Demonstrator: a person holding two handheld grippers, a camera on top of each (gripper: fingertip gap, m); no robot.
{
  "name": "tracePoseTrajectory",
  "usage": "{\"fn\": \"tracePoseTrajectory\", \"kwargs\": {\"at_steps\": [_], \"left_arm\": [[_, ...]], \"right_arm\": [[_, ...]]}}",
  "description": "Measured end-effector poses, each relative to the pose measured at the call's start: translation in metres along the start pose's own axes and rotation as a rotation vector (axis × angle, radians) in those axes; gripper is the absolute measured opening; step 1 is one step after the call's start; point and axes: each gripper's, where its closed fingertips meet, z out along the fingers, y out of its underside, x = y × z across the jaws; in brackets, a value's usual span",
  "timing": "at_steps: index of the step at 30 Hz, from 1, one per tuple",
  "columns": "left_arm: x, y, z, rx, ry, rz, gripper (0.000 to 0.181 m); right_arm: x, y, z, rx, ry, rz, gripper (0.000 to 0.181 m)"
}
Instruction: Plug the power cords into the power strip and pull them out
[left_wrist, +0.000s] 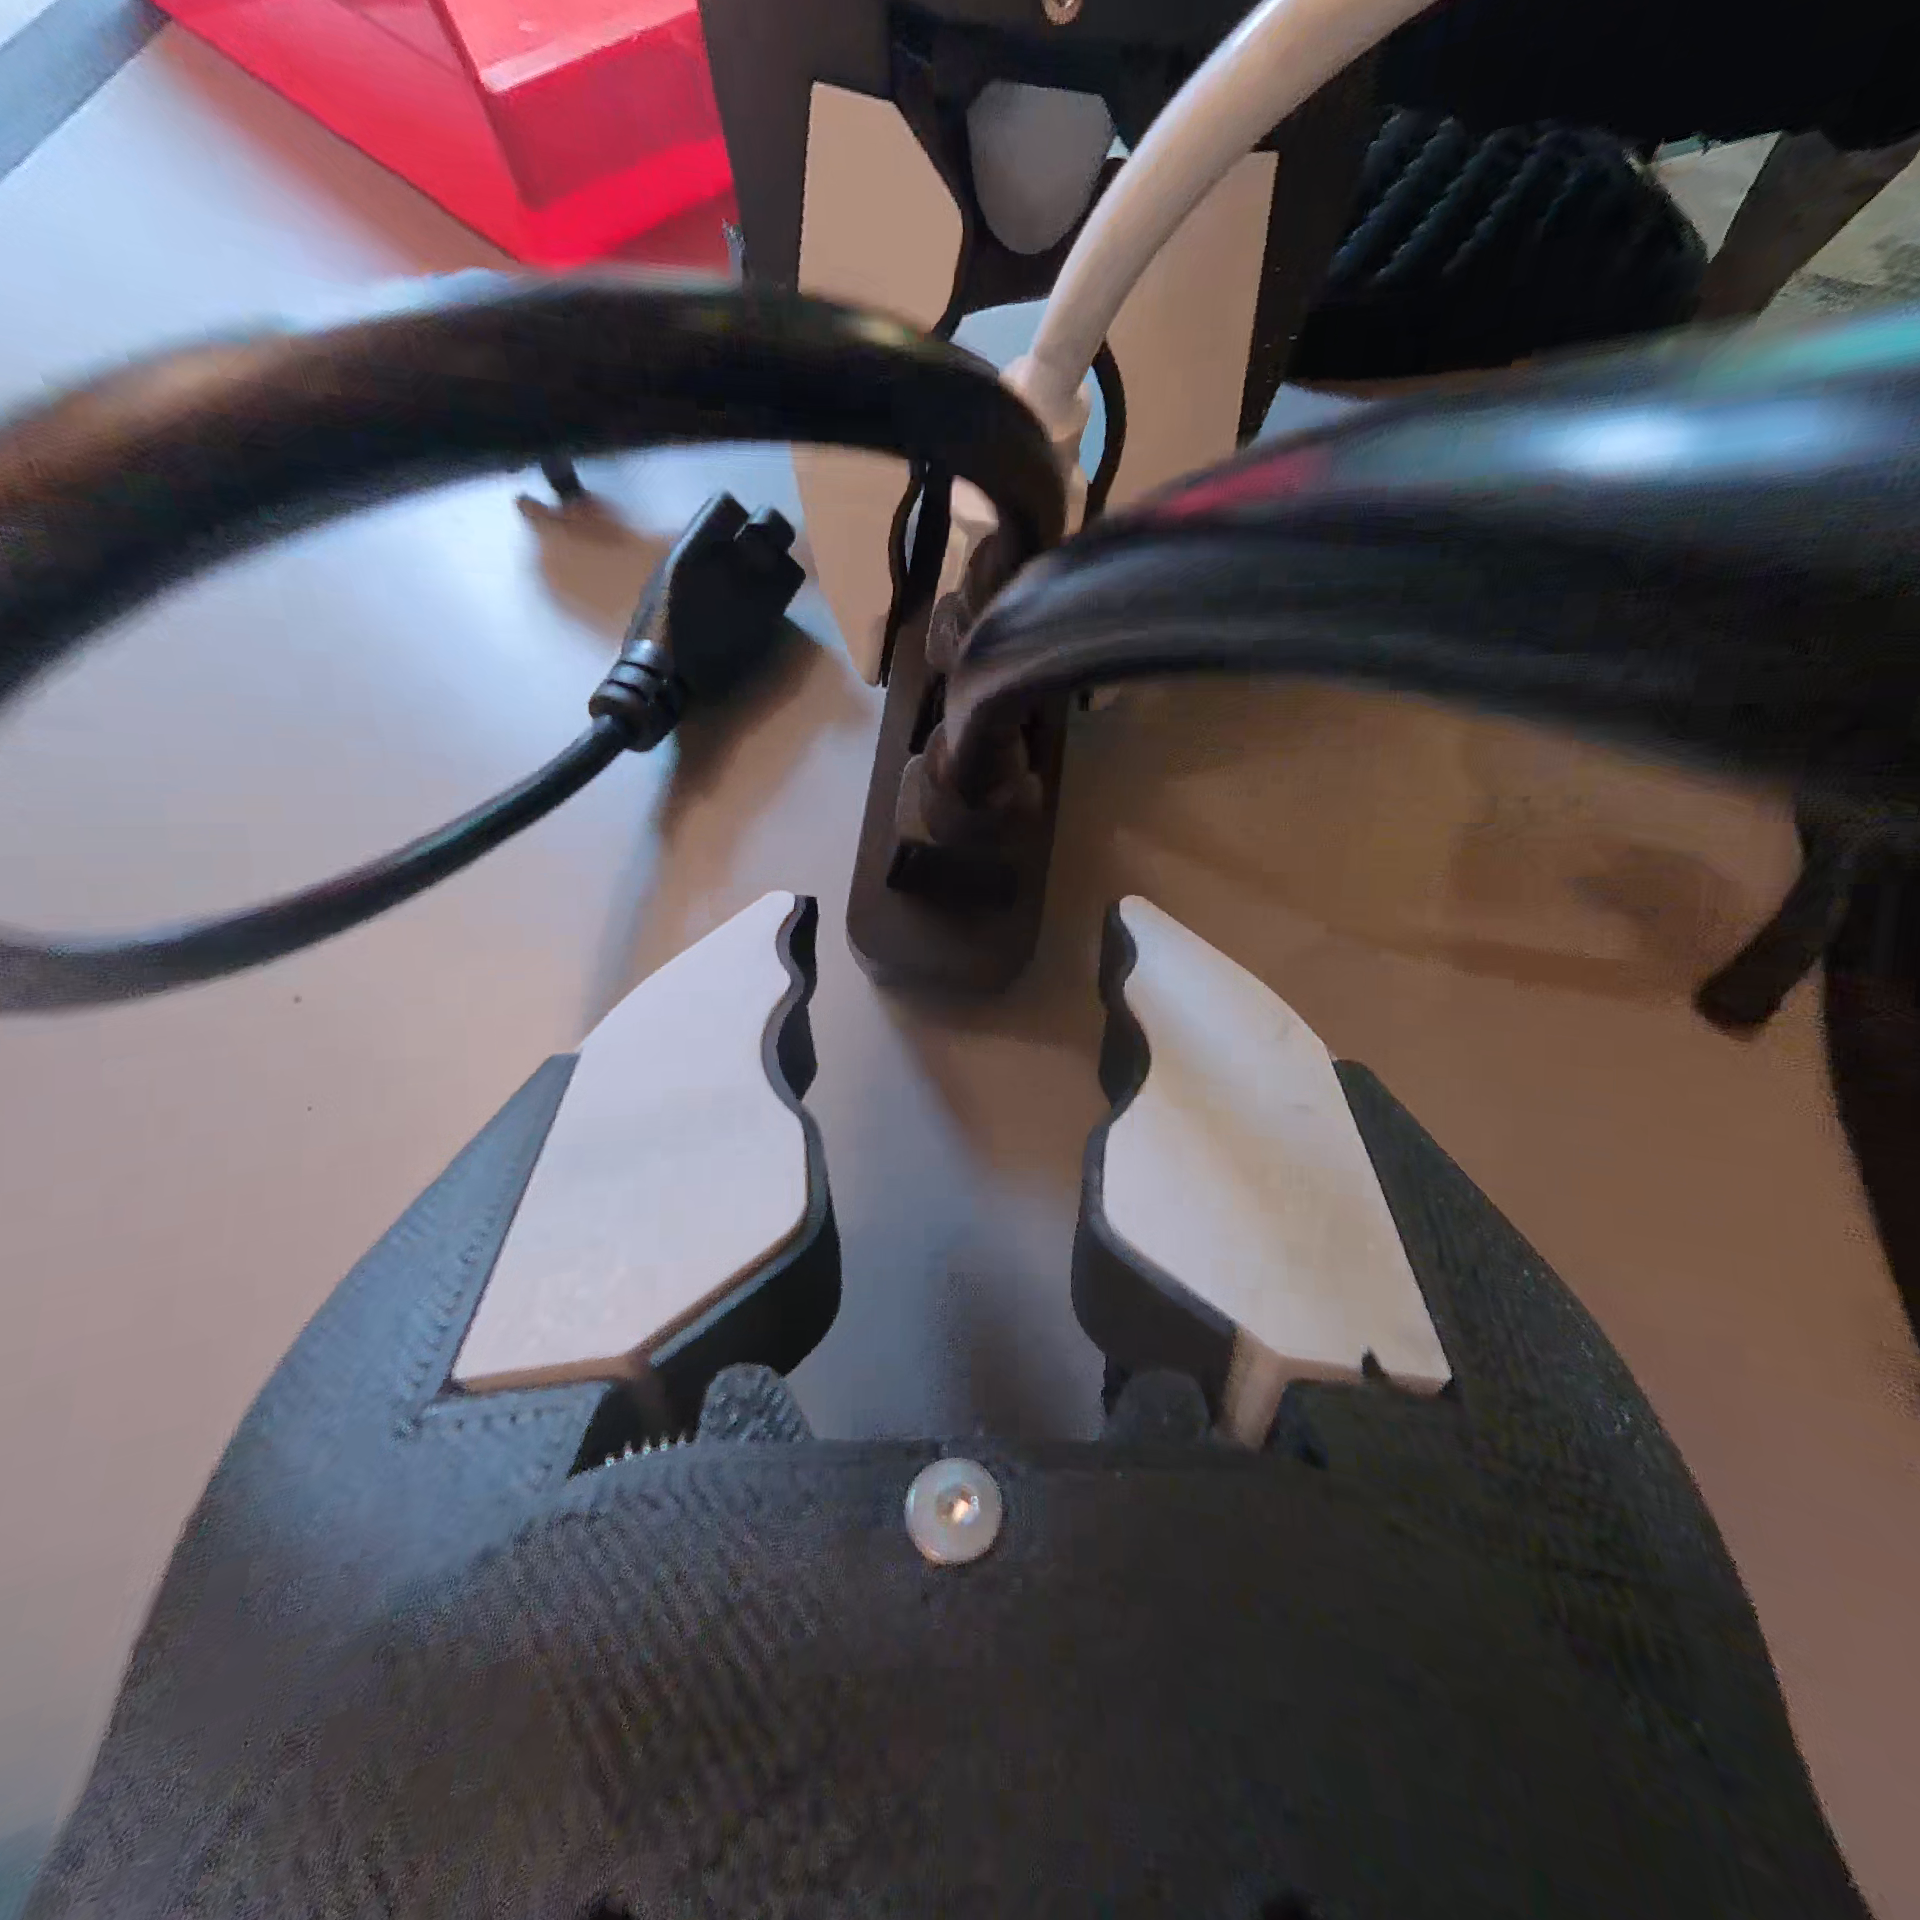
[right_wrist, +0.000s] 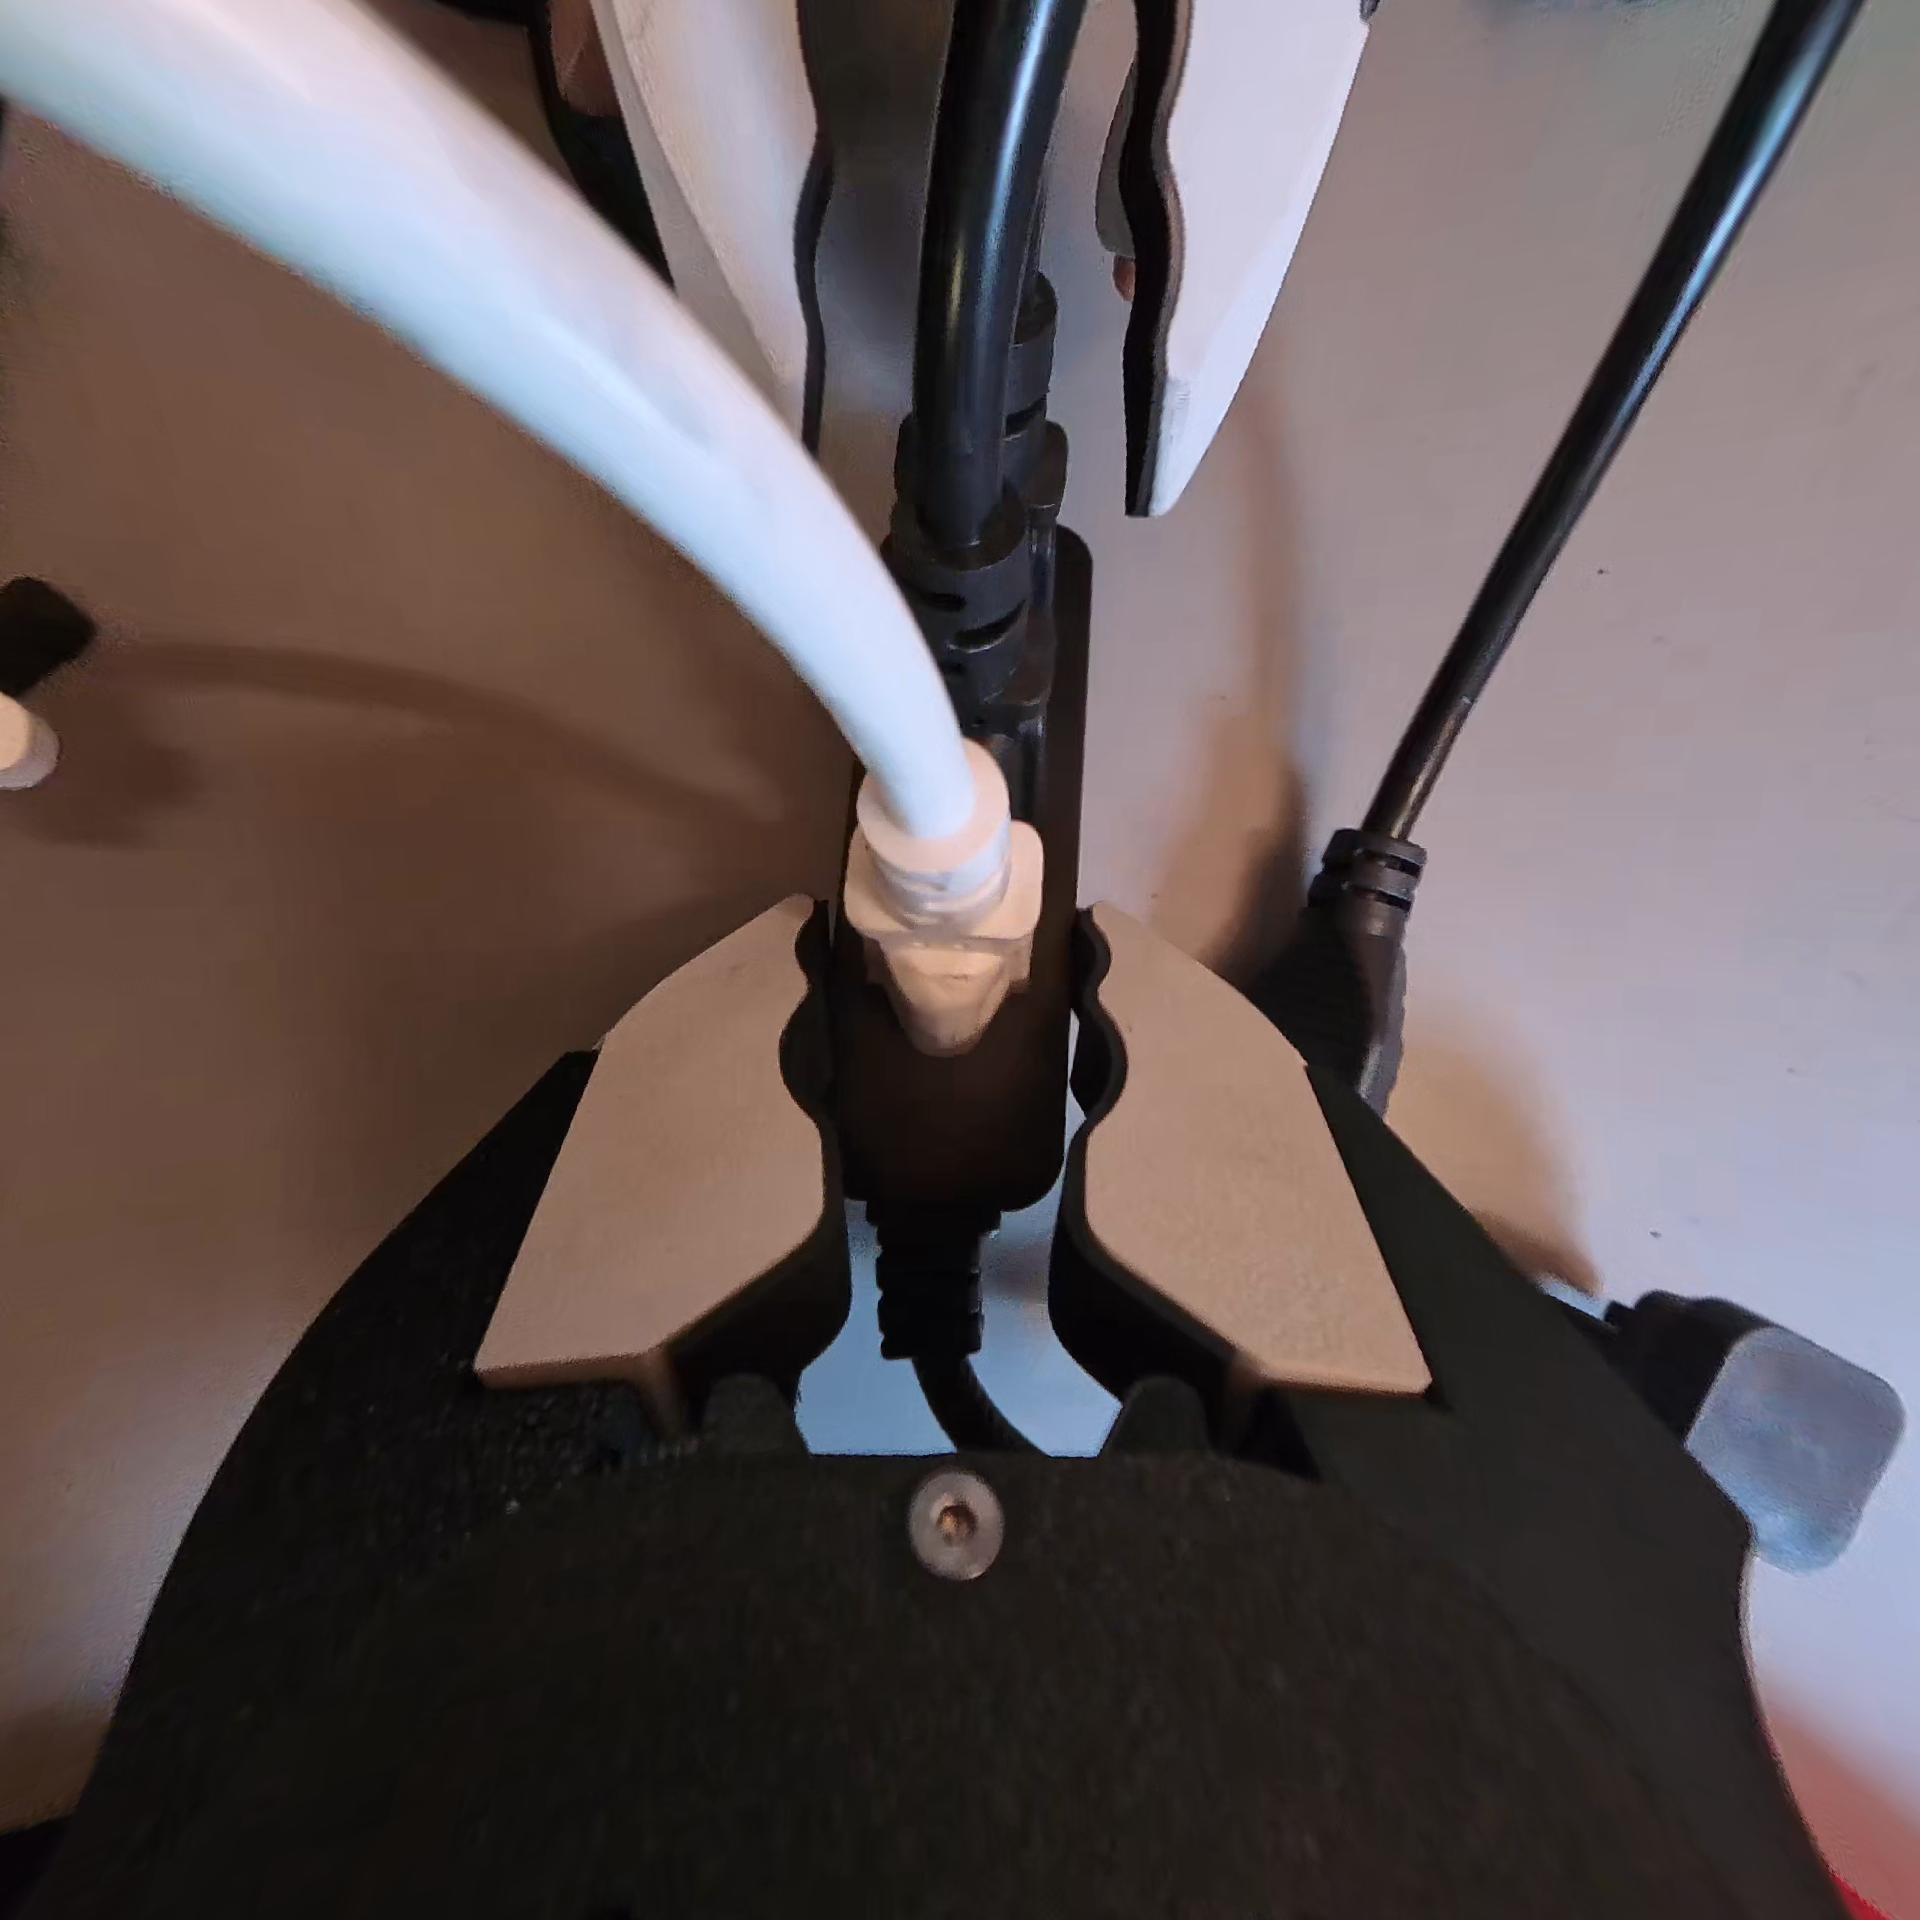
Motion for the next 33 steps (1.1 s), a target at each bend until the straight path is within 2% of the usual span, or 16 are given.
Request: {"fn": "tracePoseTrajectory", "kwargs": {"at_steps": [5, 8, 11, 14, 17, 21, 27, 30, 33], "left_arm": [[-0.011, 0.005, -0.004, -0.019, -0.051, -0.017, 0.051], [-0.026, 0.005, -0.022, 0.007, -0.118, -0.053, 0.049], [-0.044, -0.003, -0.063, 0.111, -0.252, -0.098, 0.048], [-0.047, -0.020, -0.123, 0.310, -0.411, -0.134, 0.048], [-0.028, -0.024, -0.178, 0.468, -0.545, -0.147, 0.049], [0.007, 0.003, -0.213, 0.519, -0.642, -0.200, 0.052], [0.053, 0.054, -0.228, 0.469, -0.737, -0.312, 0.056], [0.061, 0.057, -0.242, 0.460, -0.741, -0.304, 0.057], [0.063, 0.051, -0.250, 0.446, -0.743, -0.286, 0.057]], "right_arm": [[0.007, -0.001, 0.008, 0.026, 0.085, 0.002, 0.049], [0.007, -0.005, -0.007, 0.094, 0.142, 0.054, 0.061], [0.003, 0.003, -0.039, 0.170, 0.234, 0.127, 0.065], [-0.002, 0.009, -0.086, 0.369, 0.376, 0.276, 0.066], [-0.017, 0.022, -0.140, 0.584, 0.533, 0.436, 0.066], [-0.052, 0.060, -0.182, 0.607, 0.728, 0.563, 0.070], [-0.112, 0.095, -0.207, 0.602, 0.897, 0.680, 0.069], [-0.118, 0.100, -0.213, 0.556, 0.943, 0.649, 0.071], [-0.122, 0.094, -0.220, 0.588, 0.963, 0.631, 0.071]]}}
